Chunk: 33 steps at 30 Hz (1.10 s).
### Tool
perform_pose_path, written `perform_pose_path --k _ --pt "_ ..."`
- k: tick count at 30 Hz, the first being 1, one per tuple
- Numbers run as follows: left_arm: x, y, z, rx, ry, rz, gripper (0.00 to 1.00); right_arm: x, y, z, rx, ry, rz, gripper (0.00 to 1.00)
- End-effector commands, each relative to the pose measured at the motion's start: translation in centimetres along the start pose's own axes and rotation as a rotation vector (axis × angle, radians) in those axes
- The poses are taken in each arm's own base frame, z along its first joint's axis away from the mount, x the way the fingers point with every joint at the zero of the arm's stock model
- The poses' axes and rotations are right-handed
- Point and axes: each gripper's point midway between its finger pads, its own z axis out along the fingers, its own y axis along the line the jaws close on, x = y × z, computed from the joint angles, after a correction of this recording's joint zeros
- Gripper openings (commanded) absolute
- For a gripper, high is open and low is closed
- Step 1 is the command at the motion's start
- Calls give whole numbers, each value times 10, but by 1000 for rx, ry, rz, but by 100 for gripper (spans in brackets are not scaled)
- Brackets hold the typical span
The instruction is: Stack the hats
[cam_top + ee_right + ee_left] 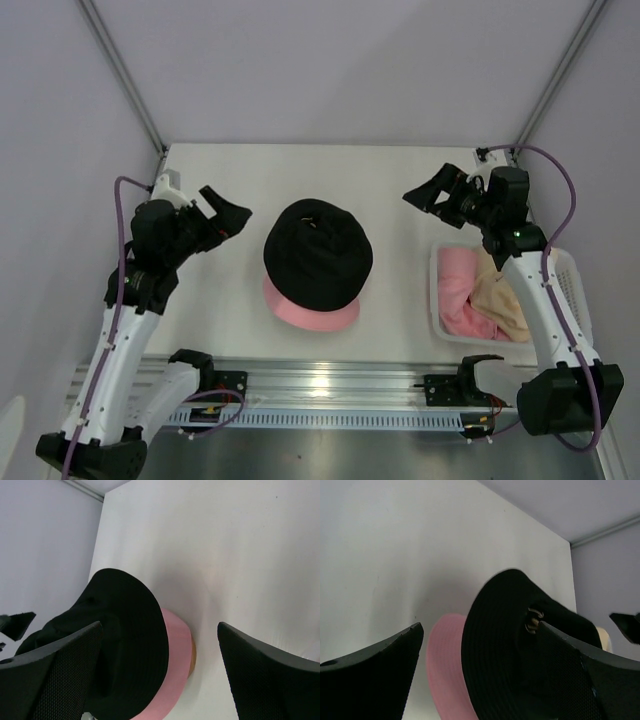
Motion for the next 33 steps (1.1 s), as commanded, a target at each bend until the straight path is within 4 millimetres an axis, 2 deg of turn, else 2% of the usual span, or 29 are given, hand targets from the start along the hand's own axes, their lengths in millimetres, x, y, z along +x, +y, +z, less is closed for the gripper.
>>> perform_pose_path --k 1,2,4,6,7,10,11,14,16,17,18,19,20,21,22,23,24,29,33 --pt "21 -22 -44 120 96 -53 98 -5 0 -1 -49 -72 16 99" --pt "20 -28 -60 162 63 -48 99 0 0 1 -67 -54 52 100" --pt "23 -35 -72 220 56 -58 99 7 -3 6 -86 -38 94 99" --pt "31 -34 -81 237 67 -69 99 14 13 5 -172 -8 166 100" --pt "40 -32 -83 233 102 -72 99 17 27 7 -234 -12 153 100" --pt "46 -26 -84 213 126 -39 99 16 45 7 -208 -62 86 100" --pt "47 -20 -83 184 127 -27 100 8 58 7 -189 -95 58 100" --pt "40 -1 -73 66 106 -10 100 14 55 14 -138 -61 63 100" --pt "41 3 -64 41 113 -49 99 21 44 19 -100 -58 119 100" --pt "49 1 -53 82 127 -71 100 25 38 21 -89 -62 146 99" --pt "50 -5 -49 113 123 -128 99 36 28 26 -91 -66 171 100" --pt "49 -10 -46 151 111 -154 100 39 26 25 -98 -79 223 100" --pt "67 -1 -36 161 142 -189 100 46 19 27 -88 -76 256 99" --pt "55 -14 -33 220 93 -232 99 57 8 30 -77 -72 284 100" --pt "54 -15 -30 237 86 -253 98 59 4 32 -74 -85 302 100" --pt "63 -9 -21 224 108 -276 97 64 1 34 -70 -79 338 100" --pt "60 -11 -18 231 99 -303 96 73 -4 36 -73 -73 354 100" --pt "73 -9 4 241 156 -386 92 96 -2 53 -83 -53 416 100" --pt "81 -5 17 255 171 -470 87 113 12 68 -105 -18 458 98"
